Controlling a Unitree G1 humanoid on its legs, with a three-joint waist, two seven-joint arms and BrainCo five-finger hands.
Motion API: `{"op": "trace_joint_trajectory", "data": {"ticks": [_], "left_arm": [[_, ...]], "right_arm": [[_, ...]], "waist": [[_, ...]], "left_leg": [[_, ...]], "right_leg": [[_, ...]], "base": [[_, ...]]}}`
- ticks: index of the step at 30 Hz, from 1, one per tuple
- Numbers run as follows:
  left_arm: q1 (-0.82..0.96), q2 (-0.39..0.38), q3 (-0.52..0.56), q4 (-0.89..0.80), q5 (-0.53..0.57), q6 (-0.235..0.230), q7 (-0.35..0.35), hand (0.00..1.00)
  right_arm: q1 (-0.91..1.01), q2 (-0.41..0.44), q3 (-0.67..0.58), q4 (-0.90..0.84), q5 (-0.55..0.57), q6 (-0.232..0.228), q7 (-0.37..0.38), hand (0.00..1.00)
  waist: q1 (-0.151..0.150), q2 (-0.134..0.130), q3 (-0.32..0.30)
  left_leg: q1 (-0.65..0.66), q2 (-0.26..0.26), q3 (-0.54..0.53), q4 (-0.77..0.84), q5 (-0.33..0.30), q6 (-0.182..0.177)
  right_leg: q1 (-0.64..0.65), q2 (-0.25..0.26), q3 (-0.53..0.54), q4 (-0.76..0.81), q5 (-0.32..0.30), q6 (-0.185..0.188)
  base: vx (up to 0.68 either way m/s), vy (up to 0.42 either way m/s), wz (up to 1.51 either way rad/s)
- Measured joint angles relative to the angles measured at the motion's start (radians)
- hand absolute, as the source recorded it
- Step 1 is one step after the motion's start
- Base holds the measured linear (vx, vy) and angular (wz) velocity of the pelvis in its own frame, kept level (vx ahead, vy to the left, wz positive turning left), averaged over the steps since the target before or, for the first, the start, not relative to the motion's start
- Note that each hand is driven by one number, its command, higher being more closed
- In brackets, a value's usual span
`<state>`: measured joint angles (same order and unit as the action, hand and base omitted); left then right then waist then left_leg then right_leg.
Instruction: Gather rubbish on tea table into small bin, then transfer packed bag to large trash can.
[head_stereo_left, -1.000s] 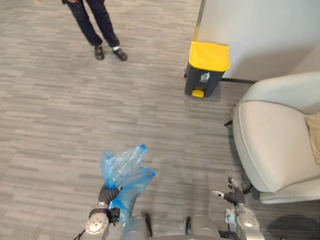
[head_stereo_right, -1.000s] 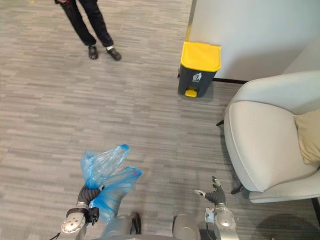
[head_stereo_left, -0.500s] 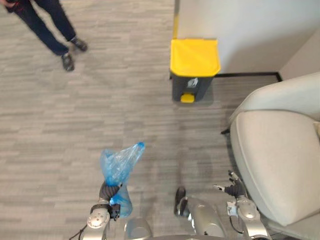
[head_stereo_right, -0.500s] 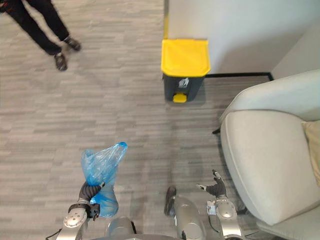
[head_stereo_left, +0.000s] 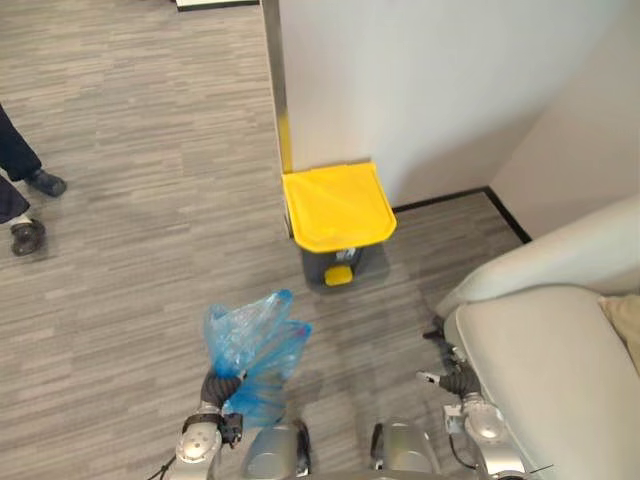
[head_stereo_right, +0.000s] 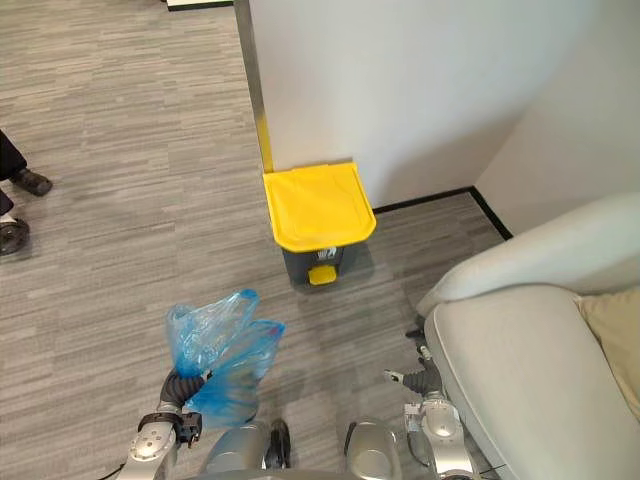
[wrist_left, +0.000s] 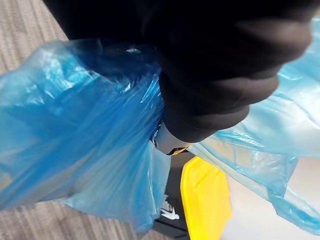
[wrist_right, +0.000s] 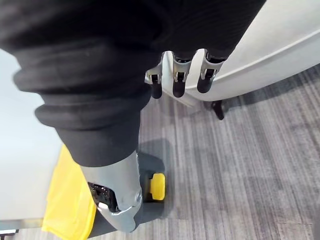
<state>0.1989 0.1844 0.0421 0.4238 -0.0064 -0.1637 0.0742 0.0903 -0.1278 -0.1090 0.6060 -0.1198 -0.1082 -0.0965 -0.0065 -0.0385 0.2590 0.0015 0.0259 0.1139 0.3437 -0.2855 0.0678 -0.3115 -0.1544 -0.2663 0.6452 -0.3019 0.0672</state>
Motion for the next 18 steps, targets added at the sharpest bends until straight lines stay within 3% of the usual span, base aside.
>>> {"op": "trace_joint_trajectory", "data": {"ticks": [1,3,4,5,7,8,10,12,13,14,15,18], "left_arm": [[-0.005,-0.002,0.002,0.001,0.0,0.0,0.001,1.0],[-0.009,-0.003,0.008,0.001,0.0,0.0,0.011,1.0],[-0.007,-0.01,0.01,0.012,0.001,0.001,0.017,1.0],[-0.008,-0.025,0.01,0.012,0.001,0.0,0.019,1.0],[-0.015,-0.031,0.01,0.01,0.001,0.0,0.018,1.0],[-0.028,-0.041,0.01,0.01,0.001,0.0,0.018,1.0],[-0.036,-0.052,0.009,0.01,0.001,0.0,0.017,1.0],[-0.032,-0.055,0.007,0.01,0.001,0.0,0.016,1.0],[-0.03,-0.055,0.004,0.01,0.001,0.0,0.015,1.0],[-0.019,-0.057,0.0,0.01,0.001,-0.001,0.015,1.0],[-0.015,-0.055,-0.002,0.018,0.001,-0.001,0.014,1.0],[-0.002,-0.042,-0.015,0.049,0.005,0.002,0.009,1.0]], "right_arm": [[0.0,-0.001,-0.004,0.0,0.0,0.0,0.0,0.0],[0.018,-0.001,-0.013,-0.001,0.0,0.0,-0.007,0.0],[0.034,-0.01,-0.015,0.002,0.0,0.0,-0.01,0.0],[0.033,-0.019,-0.024,0.003,0.001,0.004,-0.01,0.0],[0.025,-0.022,-0.051,-0.014,0.002,0.001,-0.011,0.0],[0.026,-0.021,-0.064,-0.017,0.004,0.0,-0.015,0.0],[0.035,-0.008,-0.081,-0.024,0.014,0.001,-0.018,0.0],[0.028,-0.006,-0.086,-0.035,0.037,-0.003,-0.031,0.0],[0.022,-0.004,-0.087,-0.037,0.042,-0.009,-0.033,0.0],[0.027,-0.005,-0.088,-0.037,0.046,-0.016,-0.033,0.0],[0.027,-0.001,-0.092,-0.026,0.049,-0.017,-0.034,0.0],[0.05,0.041,-0.098,-0.003,0.051,-0.011,-0.033,0.0]], "waist": [[-0.003,0.001,0.002],[-0.005,-0.008,-0.002],[-0.009,-0.002,-0.002],[-0.001,0.025,-0.013],[-0.006,0.039,-0.02],[-0.006,0.038,-0.018],[0.001,0.03,-0.014],[0.024,0.017,-0.011],[0.028,0.017,-0.014],[0.022,0.042,-0.027],[0.024,0.047,-0.028],[0.023,0.013,-0.048]], "left_leg": [[0.011,0.003,-0.008,0.001,-0.003,-0.014],[0.056,0.003,-0.032,0.012,-0.027,-0.072],[0.077,0.009,-0.058,0.035,-0.051,-0.108],[0.067,0.041,-0.061,0.064,-0.038,-0.132],[0.038,0.062,-0.057,0.134,-0.009,-0.181],[-0.008,0.083,-0.04,0.212,-0.017,-0.184],[-0.047,0.134,0.03,0.291,-0.043,-0.141],[-0.094,0.152,0.072,0.277,-0.049,-0.129],[-0.118,0.161,0.096,0.189,-0.032,-0.134],[-0.132,0.19,0.123,0.053,0.109,-0.132],[-0.132,0.197,0.125,0.047,0.086,-0.14],[-0.105,0.133,0.147,-0.001,0.095,-0.129]], "right_leg": [[-0.005,0.024,0.019,-0.083,0.023,-0.008],[0.008,0.077,0.095,-0.305,0.191,-0.027],[0.048,0.086,0.121,-0.334,0.326,-0.066],[0.059,0.101,0.087,-0.328,0.318,-0.087],[0.092,0.101,0.053,-0.353,0.287,-0.093],[0.136,0.1,0.046,-0.396,0.284,-0.097],[0.219,0.099,0.042,-0.459,0.284,-0.097],[0.255,0.08,0.04,-0.475,0.284,-0.096],[0.258,0.067,0.03,-0.475,0.281,-0.084],[0.263,0.073,0.017,-0.476,0.264,-0.039],[0.268,0.076,0.023,-0.475,0.25,-0.014],[0.274,0.028,0.037,-0.499,0.259,0.013]], "base": [[0.47,-0.07,0.65],[0.44,-0.113,0.59],[0.47,-0.125,0.55],[0.46,-0.131,0.56],[0.41,-0.119,0.49],[0.37,-0.091,0.65],[0.3,0.0,0.63],[0.21,0.092,0.25],[0.15,0.21,0.13],[0.15,0.246,0.13],[0.13,0.272,0.05],[0.09,0.187,-0.02]]}}
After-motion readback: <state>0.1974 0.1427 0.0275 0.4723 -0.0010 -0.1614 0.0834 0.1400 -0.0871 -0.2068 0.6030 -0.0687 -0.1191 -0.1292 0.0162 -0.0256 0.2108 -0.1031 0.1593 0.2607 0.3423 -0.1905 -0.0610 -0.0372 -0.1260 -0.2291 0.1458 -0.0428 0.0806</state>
